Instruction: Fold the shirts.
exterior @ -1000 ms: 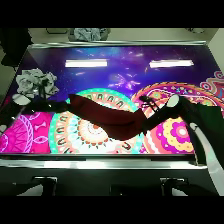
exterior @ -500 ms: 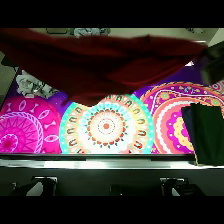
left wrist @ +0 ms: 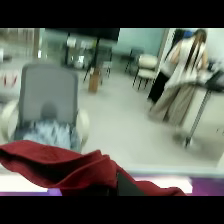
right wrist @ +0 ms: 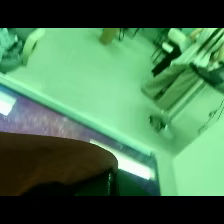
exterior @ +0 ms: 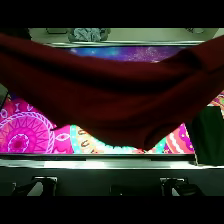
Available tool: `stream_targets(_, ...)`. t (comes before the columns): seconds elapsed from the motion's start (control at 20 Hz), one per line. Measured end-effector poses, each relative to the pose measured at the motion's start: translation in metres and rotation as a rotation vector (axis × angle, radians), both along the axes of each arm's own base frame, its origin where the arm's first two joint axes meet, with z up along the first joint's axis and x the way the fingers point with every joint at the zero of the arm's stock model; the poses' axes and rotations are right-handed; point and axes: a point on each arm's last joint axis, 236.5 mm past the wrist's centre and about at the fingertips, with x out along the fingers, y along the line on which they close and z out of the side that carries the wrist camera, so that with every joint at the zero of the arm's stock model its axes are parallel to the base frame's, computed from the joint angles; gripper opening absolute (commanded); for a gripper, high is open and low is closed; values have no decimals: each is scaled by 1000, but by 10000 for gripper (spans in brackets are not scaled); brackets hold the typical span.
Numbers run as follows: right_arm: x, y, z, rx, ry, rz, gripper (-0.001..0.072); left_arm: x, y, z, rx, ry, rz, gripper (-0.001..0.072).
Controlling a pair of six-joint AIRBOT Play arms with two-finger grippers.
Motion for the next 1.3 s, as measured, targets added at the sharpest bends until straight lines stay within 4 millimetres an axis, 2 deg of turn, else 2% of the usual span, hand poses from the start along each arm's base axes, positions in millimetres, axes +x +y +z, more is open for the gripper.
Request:
stream_targets(0.15, 62, 3, -90, -24, 305, -16, 40, 36, 20, -116, -27, 327, 18, 30)
stream_targets(0.25, 116, 12, -158, -44, 466, -1, 40, 54, 26, -198, -69, 497, 18, 31)
stream_targets(0.35, 173, 25, -219, -28, 545, 23, 41, 68, 28, -280, -103, 637, 18, 31)
stream_targets(0.45, 219, 43, -282, 48, 603, 41, 41, 78, 29, -351, -131, 742, 32, 31)
stream_targets(0.55, 248, 67, -340, 186, 664, 57, 39, 82, 27, -407, -150, 830, 39, 31)
stream_targets(0.6, 254, 79, -365, 258, 702, 65, 60, 80, 24, -432, -154, 881, 34, 32)
stream_targets(0.65, 258, 93, -385, 335, 738, 77, 260, 80, 23, -449, -151, 910, 32, 32)
stream_targets(0.7, 258, 104, -399, 391, 772, 91, 540, 80, 23, -461, -139, 927, 26, 32)
stream_targets(0.8, 250, 118, -412, 434, 840, 135, 621, 78, 22, -477, -97, 950, 2, 32)
stream_targets(0.9, 231, 119, -408, 420, 919, 194, 642, 77, 23, -483, -64, 953, -15, 32)
stream_targets(1.05, 182, 100, -402, 405, 1097, 252, 610, 77, 31, -486, -44, 951, -9, 32)
stream_targets(1.15, 132, 89, -409, 414, 1256, 267, 612, 77, 36, -486, -41, 948, -2, 32)
stream_targets(1.3, 49, 107, -436, 492, 1435, 265, 642, 76, 40, -488, -41, 953, 4, 32)
